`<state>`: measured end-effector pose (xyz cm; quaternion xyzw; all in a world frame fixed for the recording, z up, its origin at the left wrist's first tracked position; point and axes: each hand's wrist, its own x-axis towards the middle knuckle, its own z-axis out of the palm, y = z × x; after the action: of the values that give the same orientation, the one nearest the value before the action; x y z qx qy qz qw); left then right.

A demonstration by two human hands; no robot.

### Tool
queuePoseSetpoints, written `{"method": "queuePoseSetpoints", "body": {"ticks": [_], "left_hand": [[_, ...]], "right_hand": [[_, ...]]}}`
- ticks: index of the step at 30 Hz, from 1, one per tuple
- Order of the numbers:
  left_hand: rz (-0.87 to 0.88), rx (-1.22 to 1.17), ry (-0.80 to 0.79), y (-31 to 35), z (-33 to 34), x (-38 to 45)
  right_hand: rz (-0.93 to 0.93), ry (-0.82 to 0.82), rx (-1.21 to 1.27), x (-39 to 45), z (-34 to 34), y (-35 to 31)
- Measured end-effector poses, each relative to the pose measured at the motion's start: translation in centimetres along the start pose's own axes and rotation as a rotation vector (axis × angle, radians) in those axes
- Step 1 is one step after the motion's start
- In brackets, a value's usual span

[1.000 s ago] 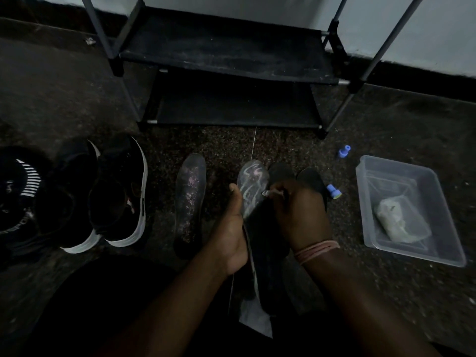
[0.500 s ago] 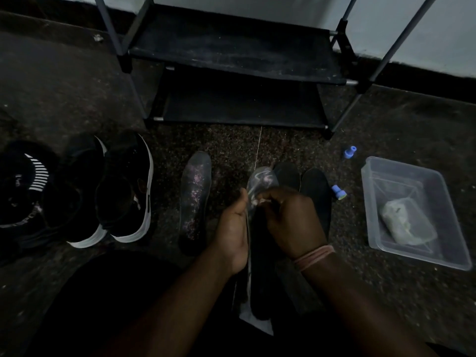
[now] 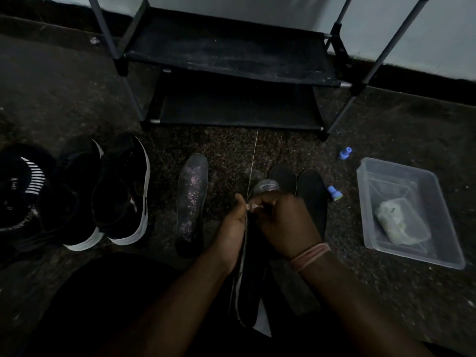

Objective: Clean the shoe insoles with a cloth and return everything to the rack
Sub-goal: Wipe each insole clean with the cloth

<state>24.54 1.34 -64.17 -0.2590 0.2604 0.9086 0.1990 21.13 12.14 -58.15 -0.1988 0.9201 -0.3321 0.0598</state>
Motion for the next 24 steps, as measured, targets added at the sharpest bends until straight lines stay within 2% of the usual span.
{"method": "queuePoseSetpoints", "body": {"ticks": [3, 4, 6, 9, 12, 14, 16, 20, 22, 24], "left_hand": [[0.034, -0.009, 0.034, 0.2, -0.3, 0.0], [0.05, -0.006, 0.055, 0.4, -0.5, 0.1], [0.081, 0.004, 0.085, 0.6, -0.6, 0.2], [0.084, -0.008, 0.065, 0.7, -0.1, -0.2], [0.003, 0.024, -0.005, 0.1, 0.3, -0.5], [-0.014, 0.03, -0.004, 0.0, 0.4, -0.6], [0.017, 0.026, 0.001, 0.1, 0.0, -0.2], [0.052, 0.028, 0.069, 0.4, -0.6, 0.4], [0.016, 0.006, 0.044, 0.7, -0.2, 0.2], [0.052, -0.036, -0.001, 1.0, 0.2, 0.0]], "right_hand": [[0.154, -0.296, 0.278, -0.2, -0.9, -0.6], [0.152, -0.326, 0.309, -0.3, -0.8, -0.9], [0.099, -0.251, 0.241, -0.4, 0.0, -1.2], [0.03, -0.025, 0.102, -0.4, 0.9, -1.0], [-0.039, 0.199, 0.014, 0.0, 0.5, -0.2], [-0.068, 0.239, -0.023, -0.1, 0.5, -0.3], [-0.038, 0.118, 0.009, -0.3, 0.6, -0.8], [0.169, -0.286, 0.317, 0.0, -0.8, -1.0], [0.187, -0.298, 0.274, 0.1, -1.2, -0.9], [0.142, -0.186, 0.086, 0.1, -1.1, -0.8]]}}
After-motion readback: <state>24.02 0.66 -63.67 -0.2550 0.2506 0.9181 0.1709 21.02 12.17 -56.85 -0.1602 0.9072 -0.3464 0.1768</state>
